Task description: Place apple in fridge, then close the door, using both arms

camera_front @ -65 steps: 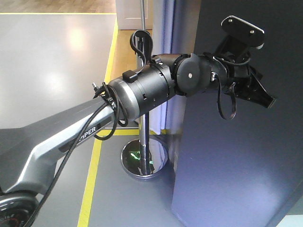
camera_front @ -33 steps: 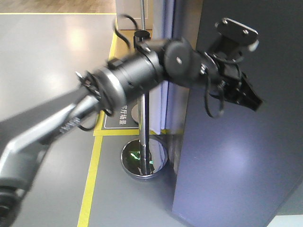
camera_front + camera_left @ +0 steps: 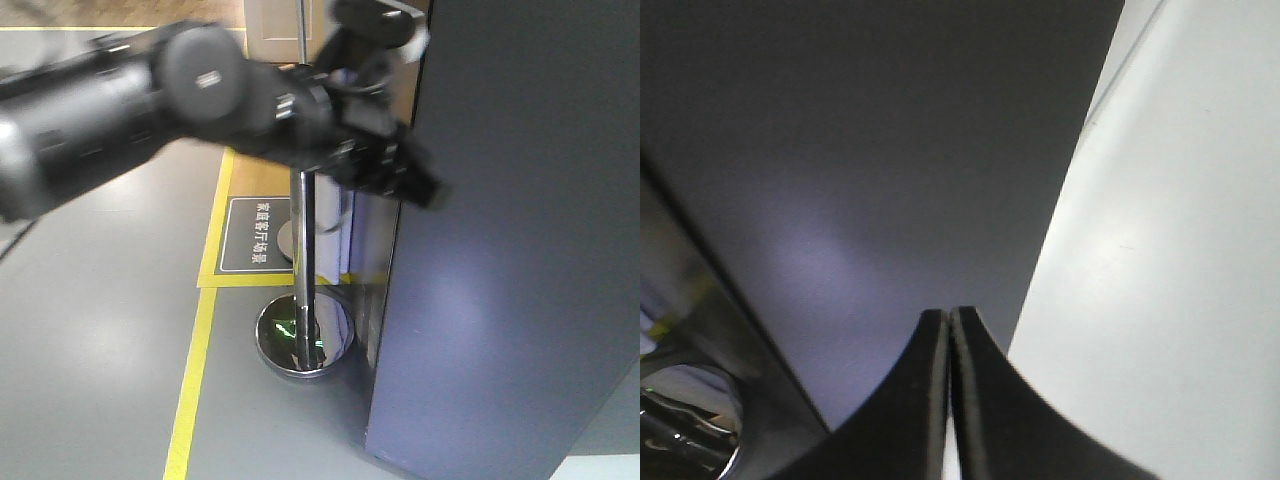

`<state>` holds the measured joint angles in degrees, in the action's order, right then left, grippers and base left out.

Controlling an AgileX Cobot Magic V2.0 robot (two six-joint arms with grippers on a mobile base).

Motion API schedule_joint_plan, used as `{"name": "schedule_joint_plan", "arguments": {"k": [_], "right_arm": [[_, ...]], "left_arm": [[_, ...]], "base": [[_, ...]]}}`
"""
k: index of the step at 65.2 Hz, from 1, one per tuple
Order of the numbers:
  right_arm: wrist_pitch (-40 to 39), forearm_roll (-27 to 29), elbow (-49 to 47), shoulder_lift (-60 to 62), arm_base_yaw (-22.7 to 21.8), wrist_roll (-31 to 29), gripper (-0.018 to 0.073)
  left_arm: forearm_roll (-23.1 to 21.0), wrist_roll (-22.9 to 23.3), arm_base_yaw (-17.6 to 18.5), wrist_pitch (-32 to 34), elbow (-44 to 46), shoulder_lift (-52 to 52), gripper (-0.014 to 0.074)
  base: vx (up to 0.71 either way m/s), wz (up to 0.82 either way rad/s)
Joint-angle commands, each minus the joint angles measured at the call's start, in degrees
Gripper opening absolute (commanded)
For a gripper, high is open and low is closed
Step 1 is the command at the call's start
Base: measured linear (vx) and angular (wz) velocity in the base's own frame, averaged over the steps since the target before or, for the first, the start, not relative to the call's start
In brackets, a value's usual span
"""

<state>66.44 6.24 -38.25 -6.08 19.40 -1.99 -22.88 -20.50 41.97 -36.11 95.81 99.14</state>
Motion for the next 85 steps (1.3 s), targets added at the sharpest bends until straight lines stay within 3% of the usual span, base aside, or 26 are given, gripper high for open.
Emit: {"name": "schedule_joint_plan", "arguments": {"k": [1, 10, 19, 38, 66, 85], "right_arm": [[-3.8, -0.12, -1.33, -0.99, 0.08, -0.57, 0.0542], [-3.81, 0.17, -1.33, -0.99, 0.08, -0.57, 0.0542], [-3.81, 0.74, -1.33, -0.99, 0.08, -0.57, 0.0542], [-3.95, 0.28, -1.33, -0.99, 0.08, -0.58, 0.0542], [-6.27, -1.33, -1.33, -1.28, 0.08, 0.02, 0.0529], [-7.64, -8.07, -1.33, -7.34, 0.08, 2.68, 0.0386]], "left_arm": [[-1.09, -0.85, -1.54, 9.39, -8.0, -9.96, -0.0006], [-1.09, -0.84, -4.55, 14.47, -19.53, -19.4, -0.0006], [-0.96, -1.7, -6.72, 15.1, -28.73, -27.11, -0.0006], [0.23, -3.25, -7.56, 14.54, -41.31, -38.5, -0.0006], [0.43, -3.25, -7.56, 11.91, -44.58, -40.8, -0.0006], [0.43, -3.25, -7.56, 11.91, -44.58, -40.8, -0.0006]], "base": [[0.0, 0.0], [0.0, 0.0], [0.0, 0.0], [0.0, 0.0], [0.0, 0.0], [0.0, 0.0]]}}
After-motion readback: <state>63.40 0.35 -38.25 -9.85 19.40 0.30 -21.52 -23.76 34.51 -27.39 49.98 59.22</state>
